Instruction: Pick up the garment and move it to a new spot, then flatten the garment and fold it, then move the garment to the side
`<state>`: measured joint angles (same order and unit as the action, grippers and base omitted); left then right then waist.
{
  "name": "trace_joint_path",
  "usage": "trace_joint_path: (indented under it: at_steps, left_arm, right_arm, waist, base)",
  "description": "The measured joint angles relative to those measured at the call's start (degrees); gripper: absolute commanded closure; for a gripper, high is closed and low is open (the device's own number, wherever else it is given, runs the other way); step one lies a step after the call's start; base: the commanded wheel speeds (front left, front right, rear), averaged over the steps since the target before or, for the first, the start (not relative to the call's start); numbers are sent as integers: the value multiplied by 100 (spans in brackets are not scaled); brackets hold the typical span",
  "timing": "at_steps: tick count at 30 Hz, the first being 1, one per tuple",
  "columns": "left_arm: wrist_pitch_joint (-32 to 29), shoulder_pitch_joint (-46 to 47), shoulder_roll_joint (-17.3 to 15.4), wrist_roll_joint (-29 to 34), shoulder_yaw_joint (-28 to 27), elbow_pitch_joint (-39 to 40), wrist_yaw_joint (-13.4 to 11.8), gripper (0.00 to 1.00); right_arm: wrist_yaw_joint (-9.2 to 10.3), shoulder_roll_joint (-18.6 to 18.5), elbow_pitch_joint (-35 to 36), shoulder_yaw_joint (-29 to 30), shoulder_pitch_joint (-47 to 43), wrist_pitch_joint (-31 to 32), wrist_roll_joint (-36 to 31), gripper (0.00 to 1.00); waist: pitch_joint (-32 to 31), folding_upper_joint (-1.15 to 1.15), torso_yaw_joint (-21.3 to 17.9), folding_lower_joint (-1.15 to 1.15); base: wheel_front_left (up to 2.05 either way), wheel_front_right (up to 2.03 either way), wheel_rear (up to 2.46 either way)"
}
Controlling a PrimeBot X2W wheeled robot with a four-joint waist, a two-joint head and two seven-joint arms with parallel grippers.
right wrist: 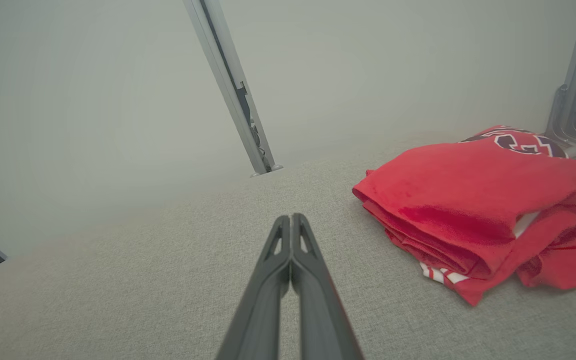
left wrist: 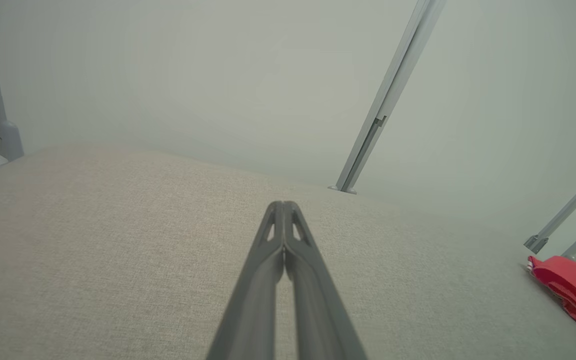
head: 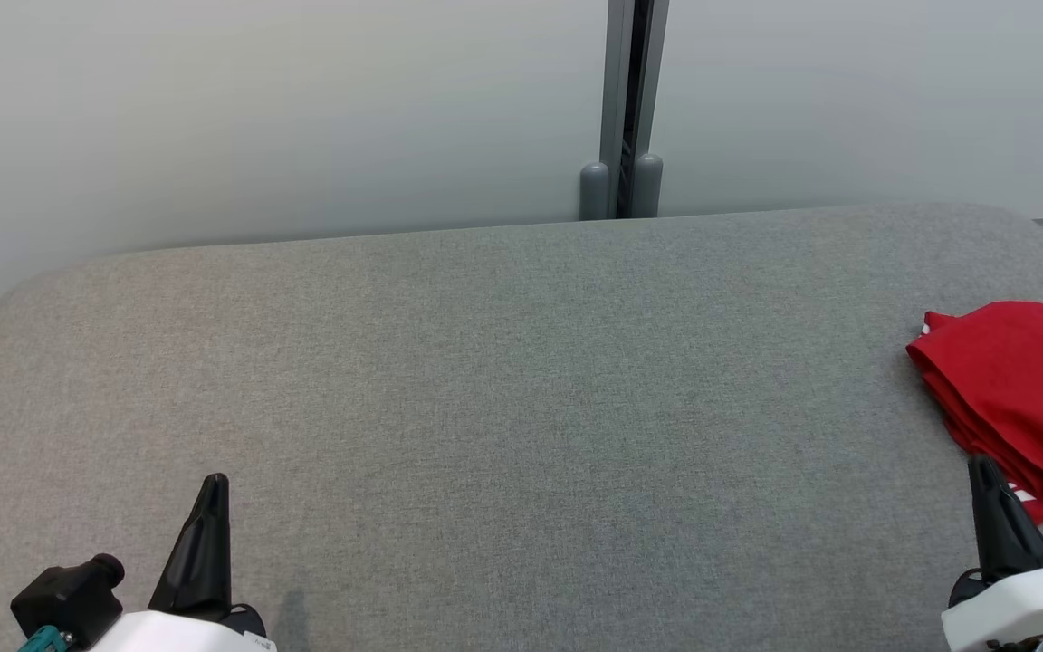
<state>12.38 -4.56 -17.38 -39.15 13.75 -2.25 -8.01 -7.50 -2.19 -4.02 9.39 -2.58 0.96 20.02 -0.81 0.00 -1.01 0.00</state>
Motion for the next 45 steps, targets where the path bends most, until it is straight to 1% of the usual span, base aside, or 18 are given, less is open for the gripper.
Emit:
trace_joint_path:
  at_steps: [20, 25, 30, 45]
  left_arm:
    - [76, 260, 394, -1508, 12, -285, 428, 100]
    - [80, 281, 455, -1767, 13, -325, 494, 100]
    - [103, 365, 557, -2124, 16, -380, 601, 100]
    - [131, 483, 758, -2877, 23, -505, 804, 100]
  right_arm:
    - [1, -66, -516, 641, 454, 869, 1846, 100]
    - [1, -79, -608, 735, 521, 1017, 2147, 100]
    - [1, -107, -732, 880, 628, 1217, 2598, 100]
    - [1, -156, -991, 1173, 840, 1637, 3533, 100]
  waist:
    - [22, 0, 20, 0]
    - [26, 0, 23, 0]
    - [33, 0, 29, 0]
    - [48, 0, 42, 0]
  base:
    - [0, 0, 0]
    - [0, 0, 0]
    - [0, 0, 0]
    - [0, 0, 0]
